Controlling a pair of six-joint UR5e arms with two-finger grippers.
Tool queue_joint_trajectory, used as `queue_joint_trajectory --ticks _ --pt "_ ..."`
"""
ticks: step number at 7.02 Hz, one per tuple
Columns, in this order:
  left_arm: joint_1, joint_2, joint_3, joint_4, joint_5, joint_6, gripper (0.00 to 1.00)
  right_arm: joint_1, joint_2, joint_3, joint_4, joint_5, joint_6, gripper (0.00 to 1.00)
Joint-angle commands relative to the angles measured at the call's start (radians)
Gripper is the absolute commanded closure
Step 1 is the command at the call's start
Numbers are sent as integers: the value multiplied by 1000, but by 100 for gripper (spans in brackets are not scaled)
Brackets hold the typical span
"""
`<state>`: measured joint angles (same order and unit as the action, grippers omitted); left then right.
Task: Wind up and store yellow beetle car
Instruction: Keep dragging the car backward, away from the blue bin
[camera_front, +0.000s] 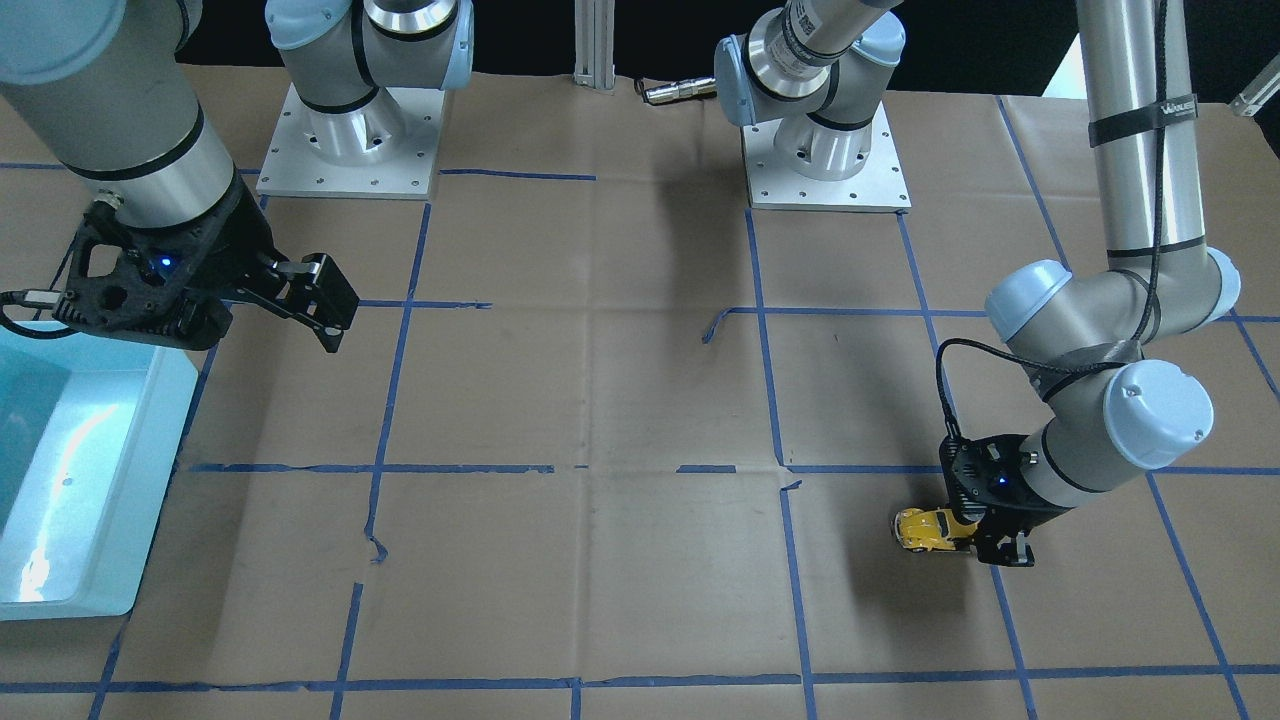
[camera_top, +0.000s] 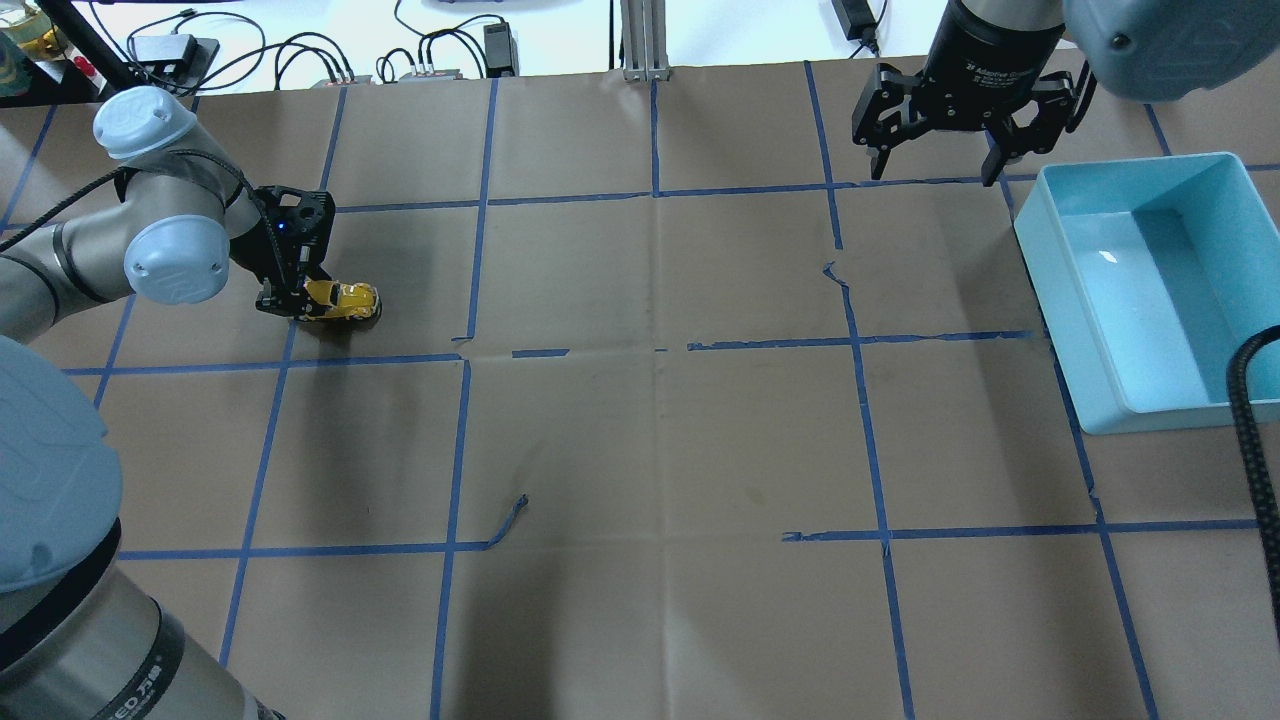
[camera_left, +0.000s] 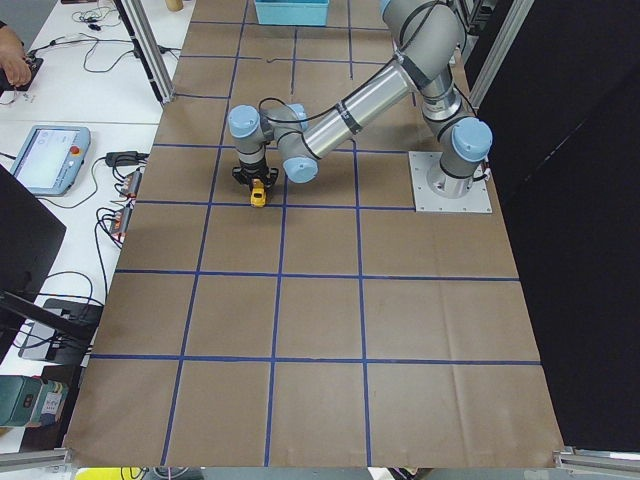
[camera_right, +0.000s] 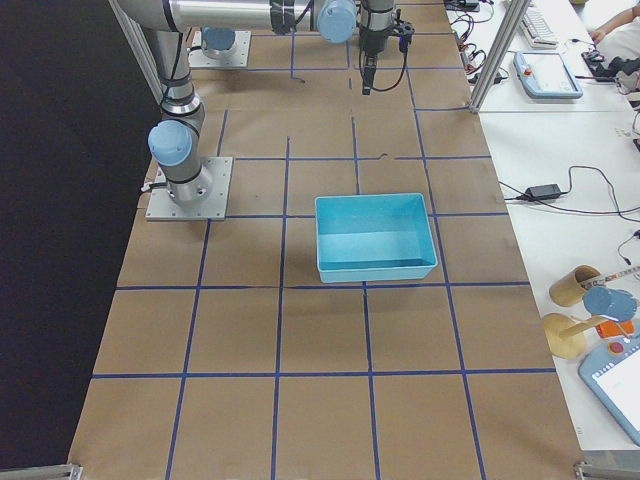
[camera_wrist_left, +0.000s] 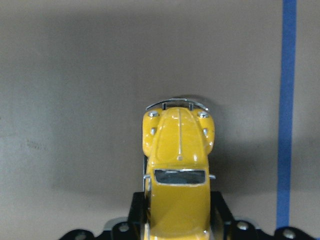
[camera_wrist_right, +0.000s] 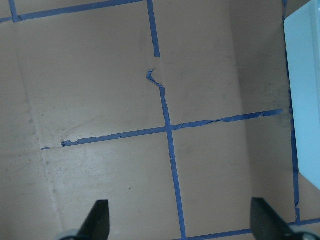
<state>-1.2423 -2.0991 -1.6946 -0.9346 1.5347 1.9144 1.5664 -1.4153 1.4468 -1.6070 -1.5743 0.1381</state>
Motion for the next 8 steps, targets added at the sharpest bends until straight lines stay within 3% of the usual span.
queue_joint_trajectory --ticks 1,8 --pt "9 -1 1 0 1 8 100 1 1 0 -1 -1 0 0" --pt "20 -1 10 0 4 43 100 1 -1 -2 -2 2 12 0"
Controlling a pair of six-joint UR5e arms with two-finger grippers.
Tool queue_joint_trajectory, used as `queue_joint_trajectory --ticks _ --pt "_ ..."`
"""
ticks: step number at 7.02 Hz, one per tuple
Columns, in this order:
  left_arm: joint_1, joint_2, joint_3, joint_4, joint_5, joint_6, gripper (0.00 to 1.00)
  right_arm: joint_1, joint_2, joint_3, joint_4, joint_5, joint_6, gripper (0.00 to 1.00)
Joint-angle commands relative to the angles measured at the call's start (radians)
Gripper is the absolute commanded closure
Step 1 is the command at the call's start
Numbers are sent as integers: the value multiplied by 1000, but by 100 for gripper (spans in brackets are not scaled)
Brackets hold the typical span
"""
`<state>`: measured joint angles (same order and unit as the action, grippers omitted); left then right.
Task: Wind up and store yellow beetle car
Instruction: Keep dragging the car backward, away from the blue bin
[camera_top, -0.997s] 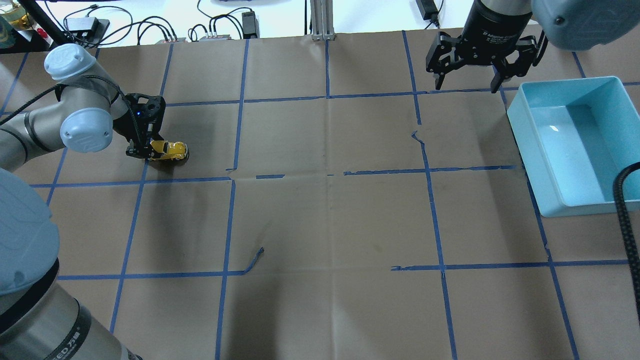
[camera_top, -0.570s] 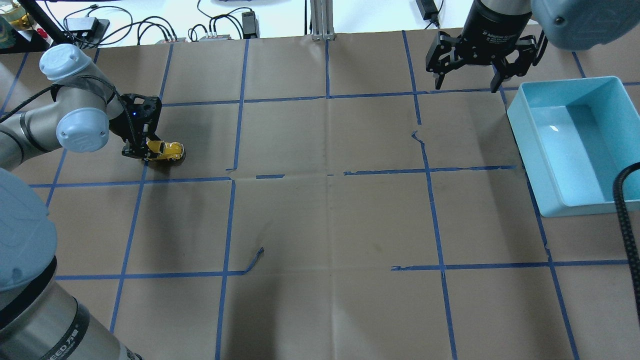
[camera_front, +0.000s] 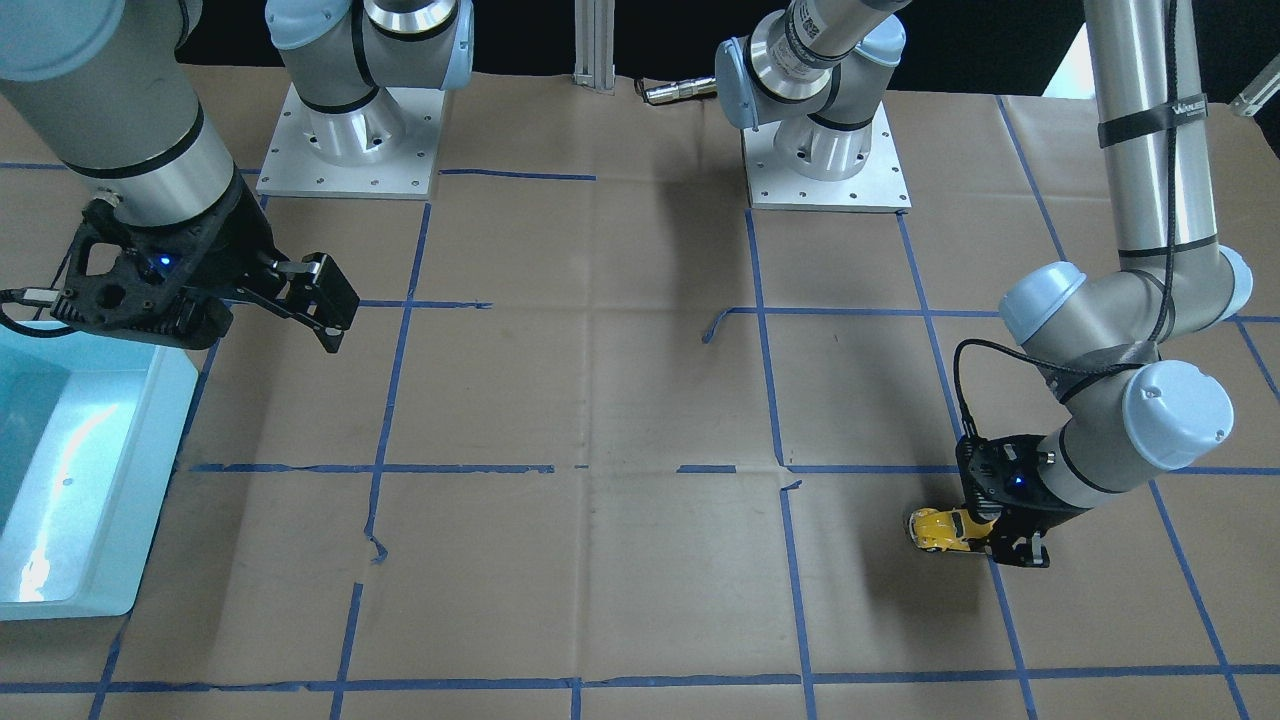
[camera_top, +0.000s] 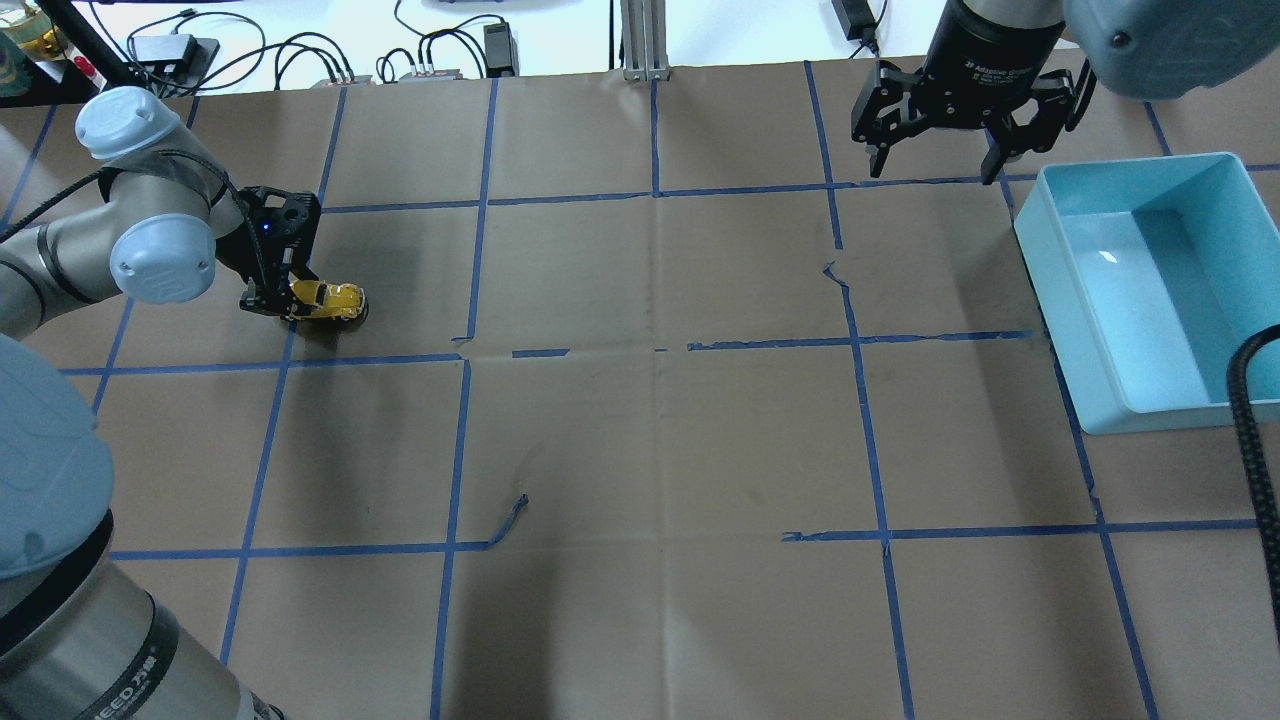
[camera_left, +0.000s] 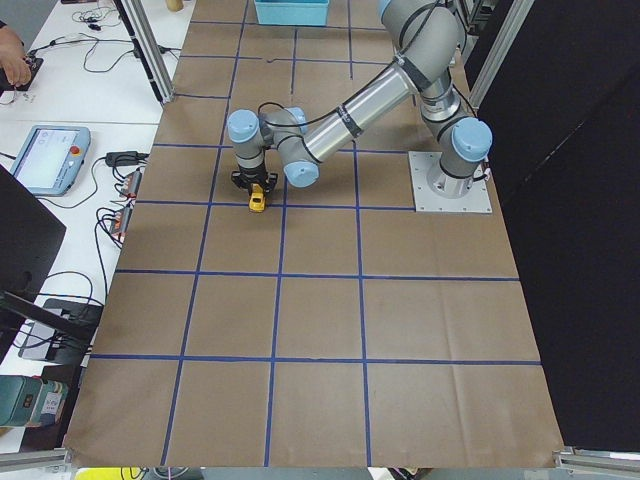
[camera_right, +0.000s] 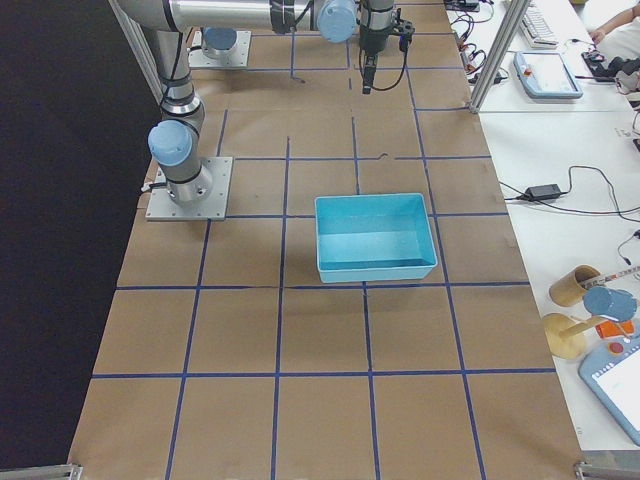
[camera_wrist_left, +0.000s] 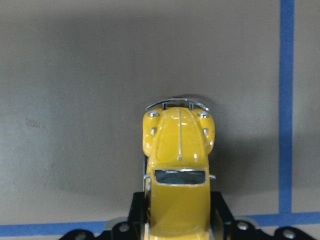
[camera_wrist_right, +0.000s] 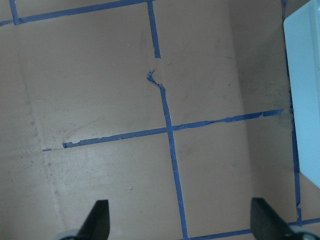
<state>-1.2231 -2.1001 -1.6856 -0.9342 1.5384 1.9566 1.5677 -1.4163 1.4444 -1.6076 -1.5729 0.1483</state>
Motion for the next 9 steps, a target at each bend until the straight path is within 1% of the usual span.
queue_joint_trajectory --ticks 1,4,9 --pt "1 -4 1 0 0 1 100 0 0 -1 -2 1 2 0" --pt "36 -8 6 -1 -7 2 100 -2 0 1 0 -1 2 0" --pt "40 -8 11 -2 -4 2 100 0 -1 1 0 1 2 0"
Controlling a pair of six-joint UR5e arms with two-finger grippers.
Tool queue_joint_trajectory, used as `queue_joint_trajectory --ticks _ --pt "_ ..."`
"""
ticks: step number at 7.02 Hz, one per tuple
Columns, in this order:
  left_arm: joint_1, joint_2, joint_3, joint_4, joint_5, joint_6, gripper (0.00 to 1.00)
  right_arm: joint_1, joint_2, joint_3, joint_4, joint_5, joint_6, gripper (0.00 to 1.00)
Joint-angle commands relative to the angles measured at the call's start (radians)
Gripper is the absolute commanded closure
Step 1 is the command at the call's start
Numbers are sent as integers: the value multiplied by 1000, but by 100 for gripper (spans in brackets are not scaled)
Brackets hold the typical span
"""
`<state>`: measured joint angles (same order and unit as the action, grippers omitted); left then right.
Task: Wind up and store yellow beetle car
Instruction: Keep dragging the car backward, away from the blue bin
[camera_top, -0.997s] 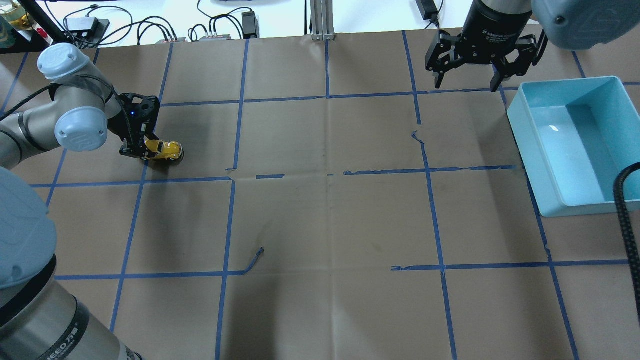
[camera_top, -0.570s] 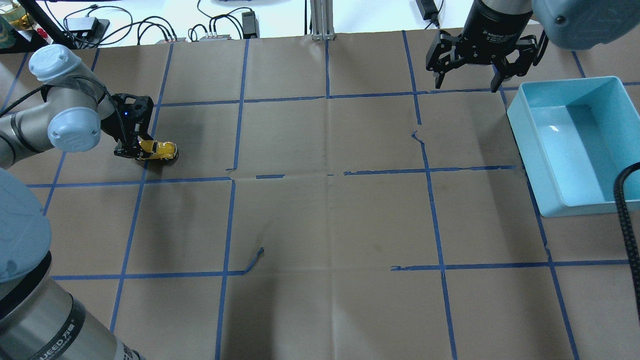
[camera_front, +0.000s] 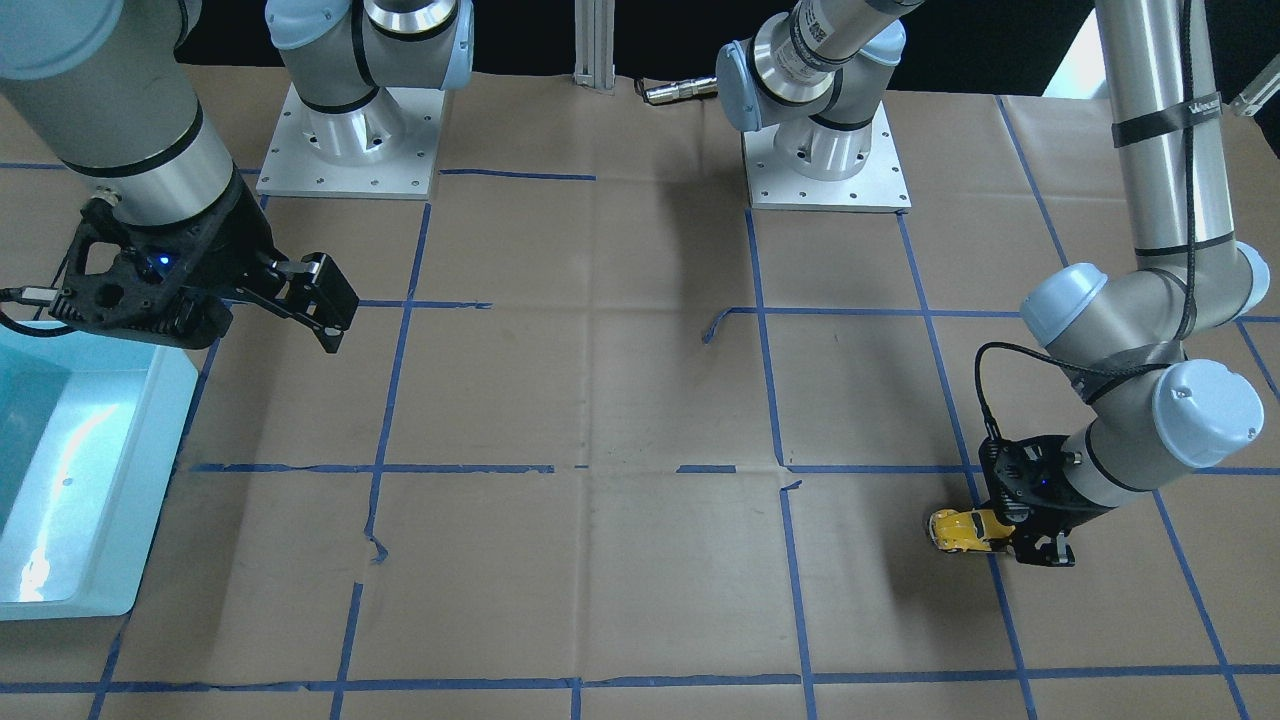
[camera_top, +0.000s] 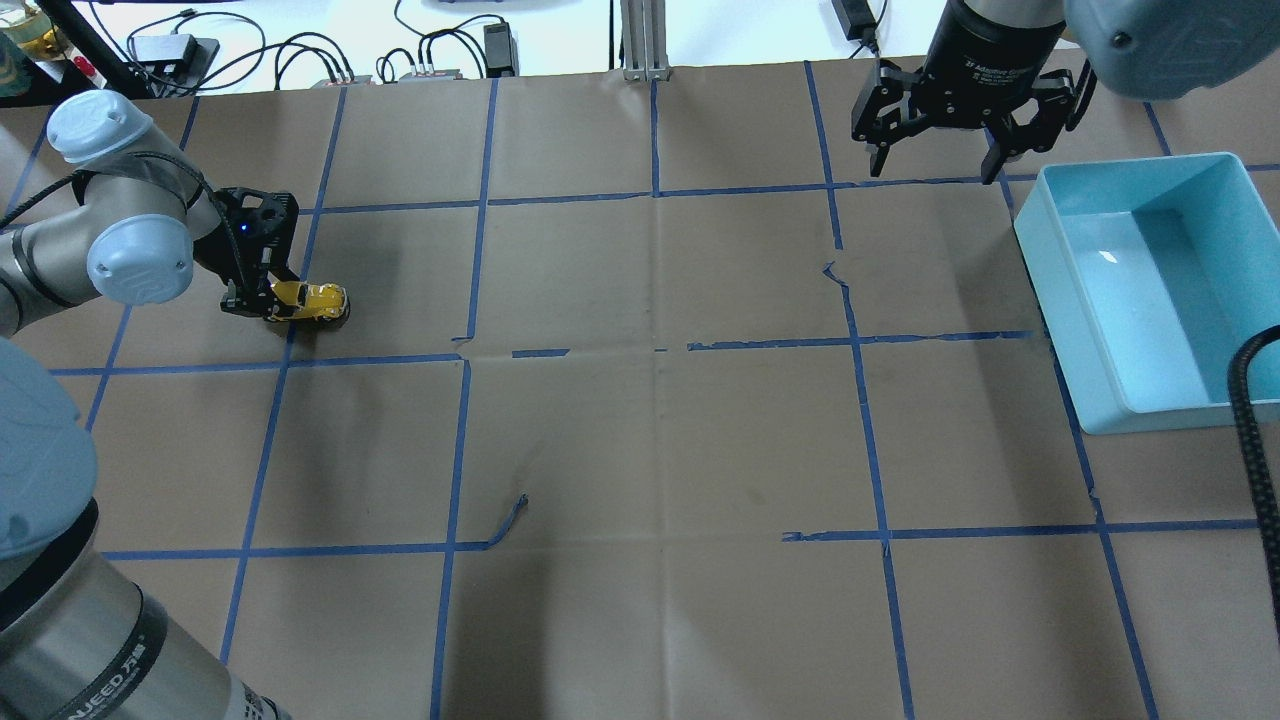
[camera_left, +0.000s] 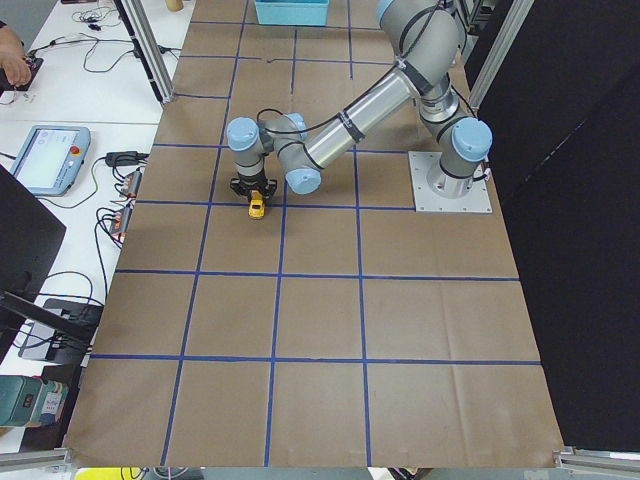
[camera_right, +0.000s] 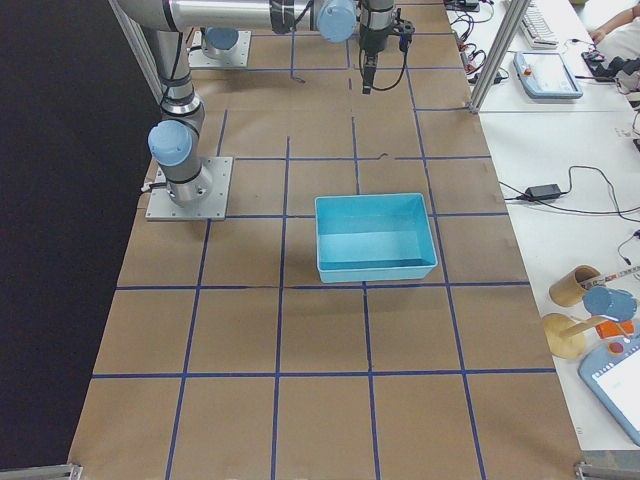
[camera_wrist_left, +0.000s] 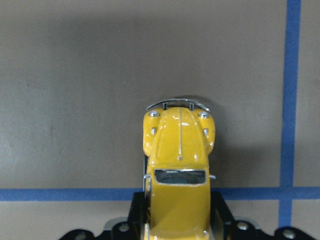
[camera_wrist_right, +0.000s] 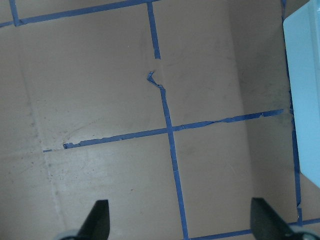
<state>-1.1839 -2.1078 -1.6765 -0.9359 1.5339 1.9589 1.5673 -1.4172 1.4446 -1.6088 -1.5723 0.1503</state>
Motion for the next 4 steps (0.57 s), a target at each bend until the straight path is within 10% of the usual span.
queue_joint_trajectory --ticks 1,4 --pt "3 0 1 0 -1 3 100 0 0 0 1 0 2 0" --pt "16 0 0 0 -6 28 100 2 0 0 0 2 3 0"
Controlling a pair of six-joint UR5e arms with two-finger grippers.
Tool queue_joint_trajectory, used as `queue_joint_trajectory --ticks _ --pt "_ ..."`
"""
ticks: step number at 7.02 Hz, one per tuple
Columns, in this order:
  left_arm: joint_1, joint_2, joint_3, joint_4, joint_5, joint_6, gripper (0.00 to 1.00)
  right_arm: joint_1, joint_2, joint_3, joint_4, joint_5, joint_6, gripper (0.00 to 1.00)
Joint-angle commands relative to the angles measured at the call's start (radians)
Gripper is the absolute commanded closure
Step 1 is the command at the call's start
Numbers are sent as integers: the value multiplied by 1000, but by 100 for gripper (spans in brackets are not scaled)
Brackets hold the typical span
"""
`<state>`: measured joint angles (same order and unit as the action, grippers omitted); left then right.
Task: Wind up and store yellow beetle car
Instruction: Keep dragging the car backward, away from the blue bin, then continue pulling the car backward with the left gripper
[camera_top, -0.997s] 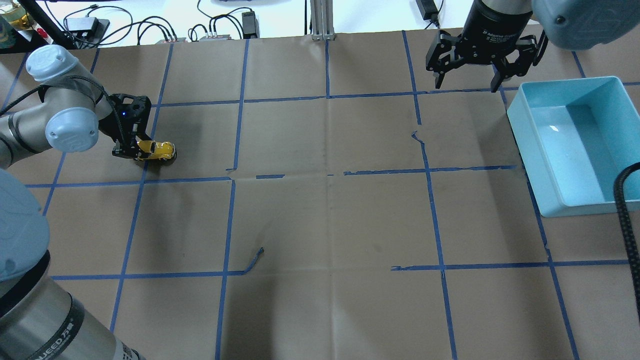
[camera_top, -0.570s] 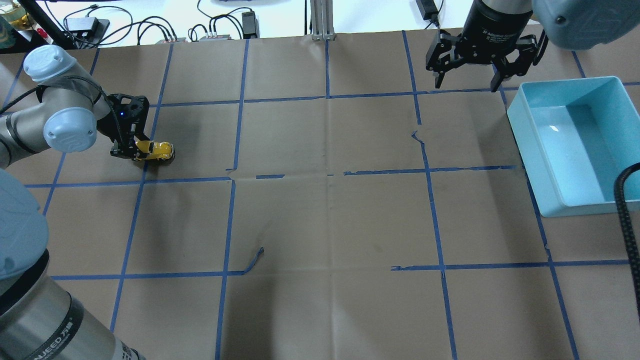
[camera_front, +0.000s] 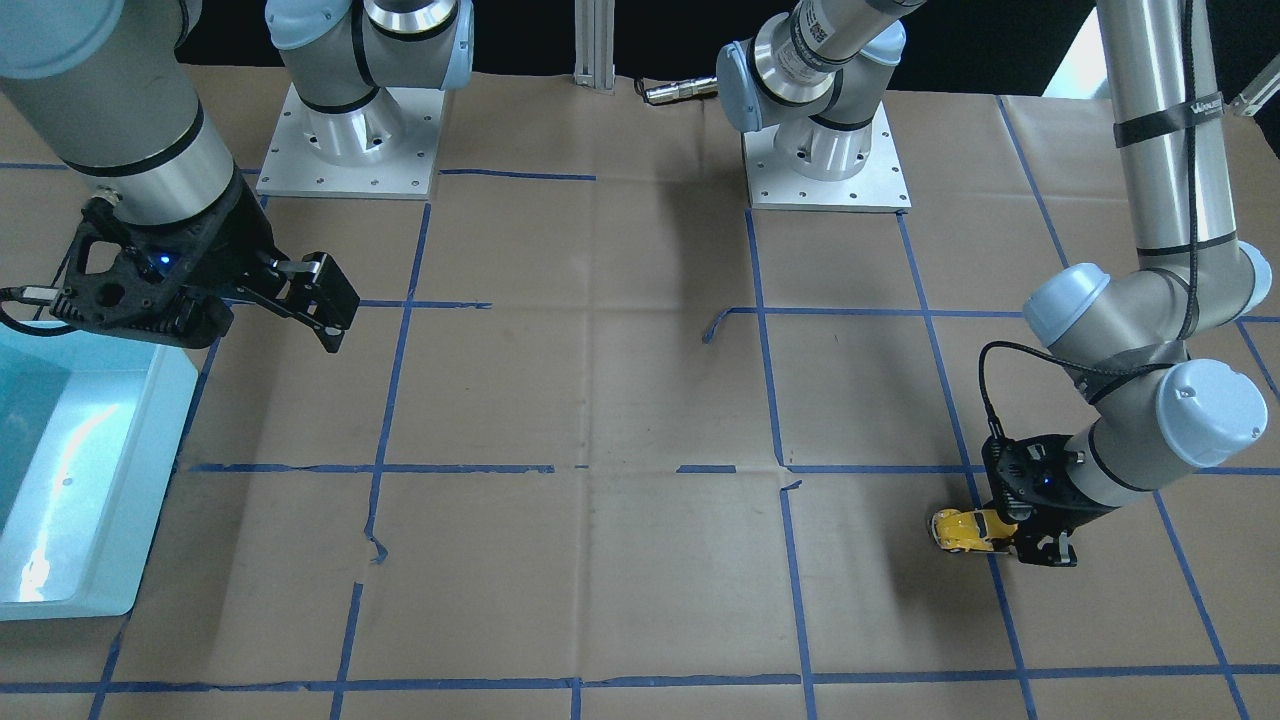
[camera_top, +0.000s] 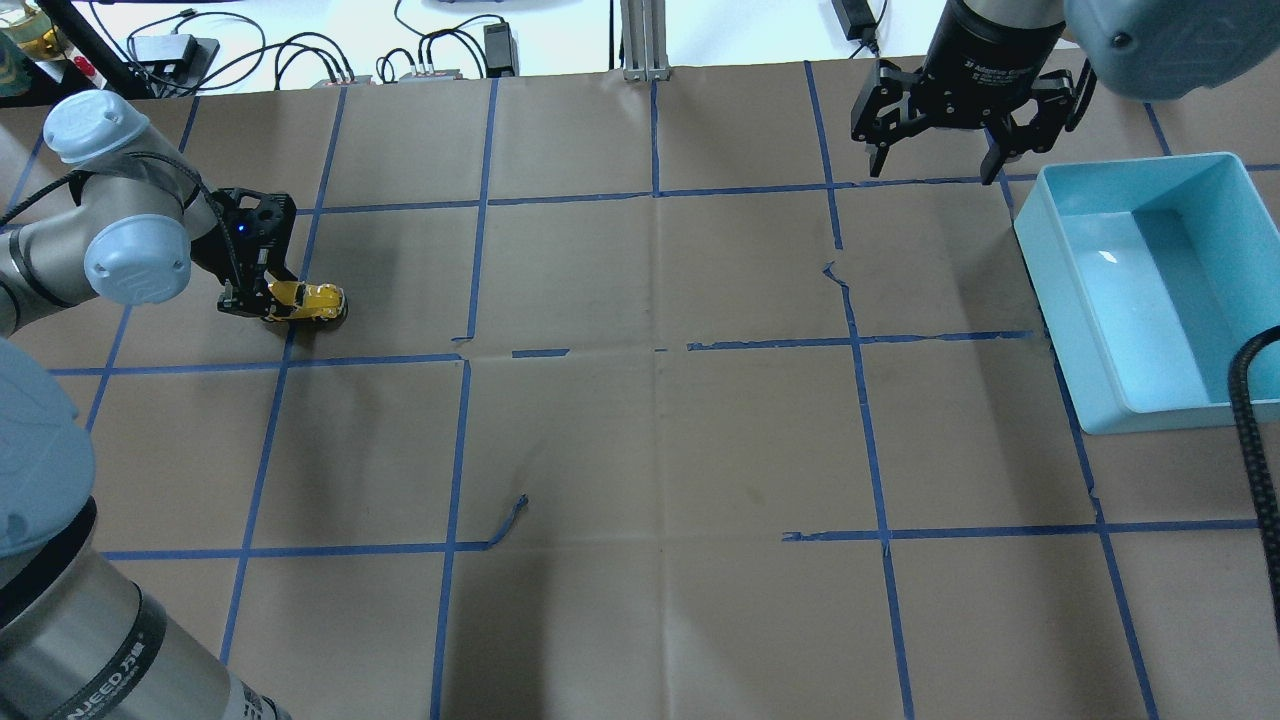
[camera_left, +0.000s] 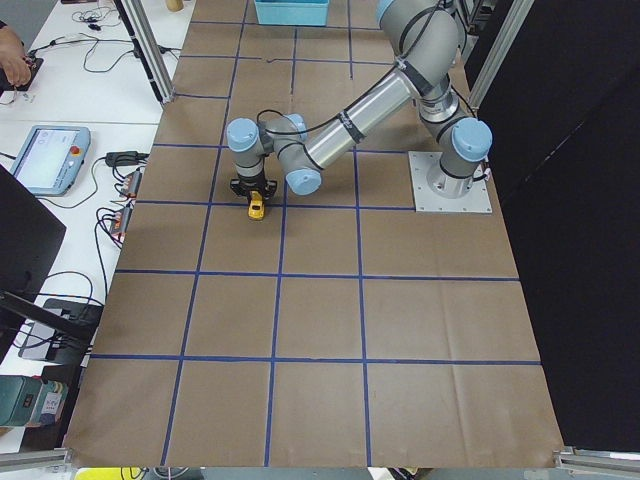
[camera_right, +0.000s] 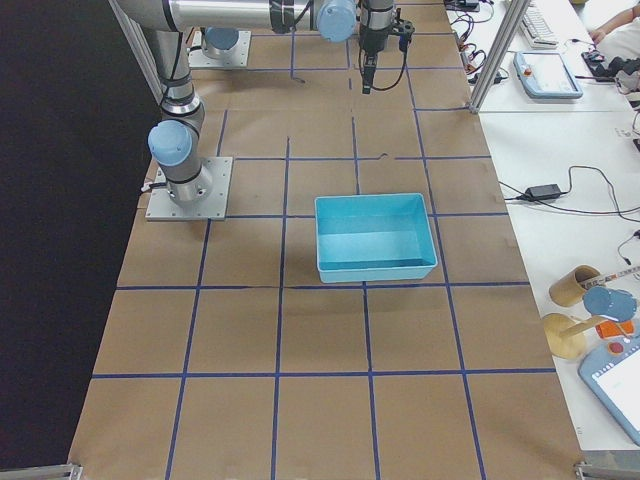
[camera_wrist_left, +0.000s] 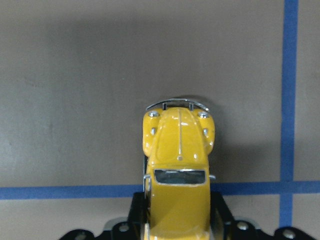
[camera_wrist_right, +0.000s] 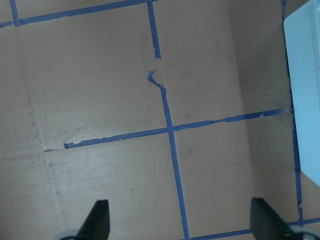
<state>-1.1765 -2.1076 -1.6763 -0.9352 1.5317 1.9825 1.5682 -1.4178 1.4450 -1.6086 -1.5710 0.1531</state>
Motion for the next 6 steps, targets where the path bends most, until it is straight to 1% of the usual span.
queue_joint_trajectory --ticks 1,6 --pt "14 0 1 -1 -4 4 100 1 0 0 -2 0 0 0" --pt "40 0 1 -1 -4 30 100 1 0 -2 -7 2 0 0"
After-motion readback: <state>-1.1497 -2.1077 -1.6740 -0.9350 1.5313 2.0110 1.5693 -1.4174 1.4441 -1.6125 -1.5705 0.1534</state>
